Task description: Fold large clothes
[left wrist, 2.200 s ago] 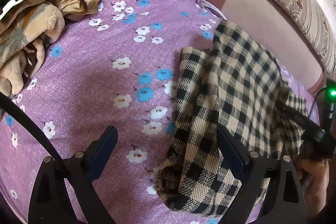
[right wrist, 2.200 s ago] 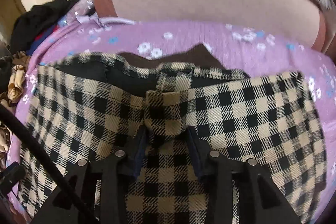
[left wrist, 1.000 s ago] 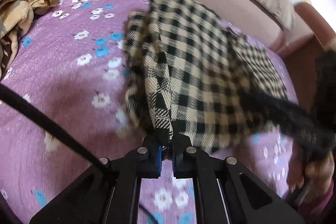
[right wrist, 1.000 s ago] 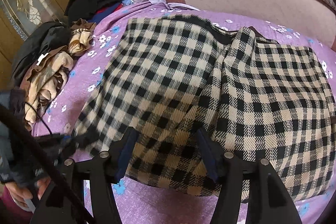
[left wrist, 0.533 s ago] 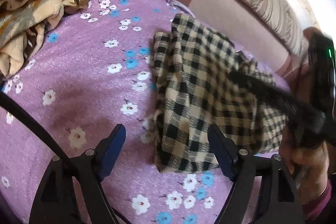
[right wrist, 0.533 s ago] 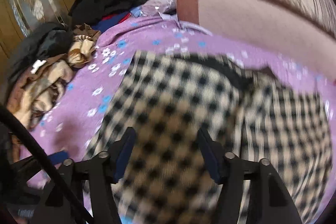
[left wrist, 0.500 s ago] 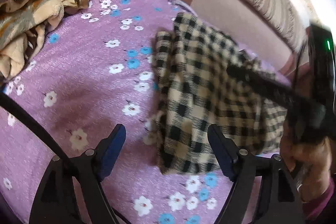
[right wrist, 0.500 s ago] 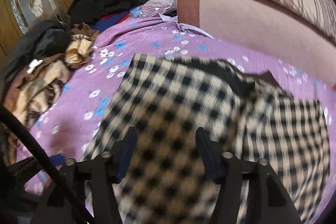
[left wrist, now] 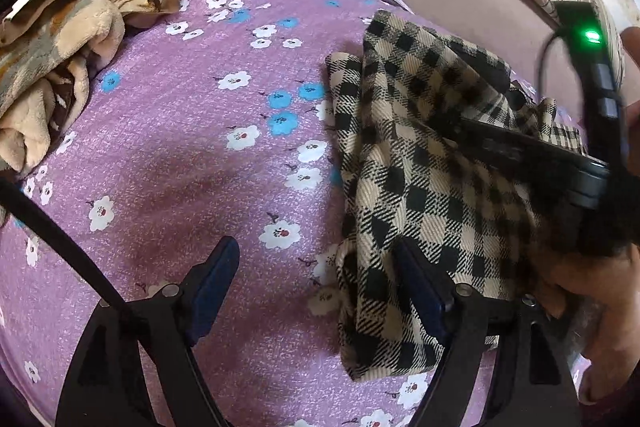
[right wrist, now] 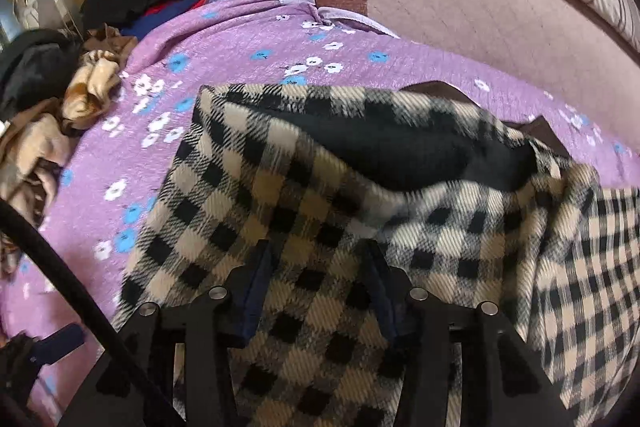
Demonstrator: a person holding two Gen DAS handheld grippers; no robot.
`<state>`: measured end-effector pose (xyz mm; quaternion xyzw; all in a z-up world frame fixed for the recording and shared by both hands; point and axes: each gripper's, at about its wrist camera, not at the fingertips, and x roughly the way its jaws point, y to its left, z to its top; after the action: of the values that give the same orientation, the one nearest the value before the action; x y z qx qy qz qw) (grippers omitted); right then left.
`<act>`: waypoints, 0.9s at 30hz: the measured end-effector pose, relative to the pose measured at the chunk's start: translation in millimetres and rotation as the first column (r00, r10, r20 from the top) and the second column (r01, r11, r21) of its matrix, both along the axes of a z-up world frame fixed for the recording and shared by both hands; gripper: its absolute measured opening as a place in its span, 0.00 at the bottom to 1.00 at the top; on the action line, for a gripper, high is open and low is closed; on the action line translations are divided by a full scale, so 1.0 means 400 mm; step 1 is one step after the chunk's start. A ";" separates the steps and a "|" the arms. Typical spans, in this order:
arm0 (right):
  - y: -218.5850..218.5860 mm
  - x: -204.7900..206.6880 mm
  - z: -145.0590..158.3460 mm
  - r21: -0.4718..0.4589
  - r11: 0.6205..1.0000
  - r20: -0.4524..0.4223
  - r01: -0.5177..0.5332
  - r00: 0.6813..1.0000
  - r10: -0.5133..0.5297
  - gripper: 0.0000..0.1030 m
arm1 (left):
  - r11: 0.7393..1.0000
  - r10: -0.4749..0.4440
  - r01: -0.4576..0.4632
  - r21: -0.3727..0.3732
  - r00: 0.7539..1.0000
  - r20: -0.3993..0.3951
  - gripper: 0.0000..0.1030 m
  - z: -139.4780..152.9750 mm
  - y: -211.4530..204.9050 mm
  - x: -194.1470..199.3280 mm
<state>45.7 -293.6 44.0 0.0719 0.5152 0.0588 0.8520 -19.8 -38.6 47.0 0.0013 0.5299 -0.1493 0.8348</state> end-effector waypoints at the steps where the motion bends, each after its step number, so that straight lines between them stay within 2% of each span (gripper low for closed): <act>1: -0.010 -0.011 0.008 0.019 1.000 0.002 0.005 1.000 -0.005 0.50 | 1.000 -0.003 0.003 0.006 1.000 0.005 0.79 -0.001 -0.005 0.002; 4: -0.034 -0.065 0.033 0.051 0.999 0.012 -0.002 1.000 0.002 0.58 | 1.000 -0.010 0.010 0.021 1.000 0.016 0.79 -0.003 -0.014 0.001; 7: -0.066 -0.126 0.051 0.032 0.999 0.029 -0.016 0.999 0.015 0.59 | 1.000 -0.001 0.001 0.013 1.000 0.005 0.80 -0.004 -0.016 0.003; 12: -0.145 -0.207 0.084 0.051 0.999 0.054 -0.001 0.999 -0.001 0.59 | 1.000 0.014 -0.014 0.020 1.000 0.008 0.83 -0.007 -0.020 0.009; 14: -0.181 -0.240 0.102 0.035 0.999 0.064 0.006 0.998 -0.008 0.63 | 1.000 0.023 -0.023 0.019 1.000 0.008 0.84 -0.009 -0.020 0.016; 18: -0.247 -0.296 0.115 0.013 0.999 0.067 0.038 0.997 -0.039 0.68 | 0.999 0.043 -0.043 -0.007 0.999 -0.003 0.86 -0.012 -0.014 0.045; 22: -0.310 -0.342 0.104 0.010 0.997 0.039 0.076 0.996 -0.076 0.69 | 0.997 0.044 -0.046 -0.064 0.999 -0.024 0.88 -0.021 -0.014 0.080; 27: -0.383 -0.381 0.082 0.071 0.987 0.035 0.143 0.989 -0.146 0.69 | 0.989 0.032 -0.038 -0.146 0.999 -0.040 0.88 -0.027 -0.022 0.119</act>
<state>-106.7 -446.8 76.7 0.1367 0.4890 0.0158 0.8613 27.9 -47.5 36.3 -0.0720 0.5330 -0.1733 0.8250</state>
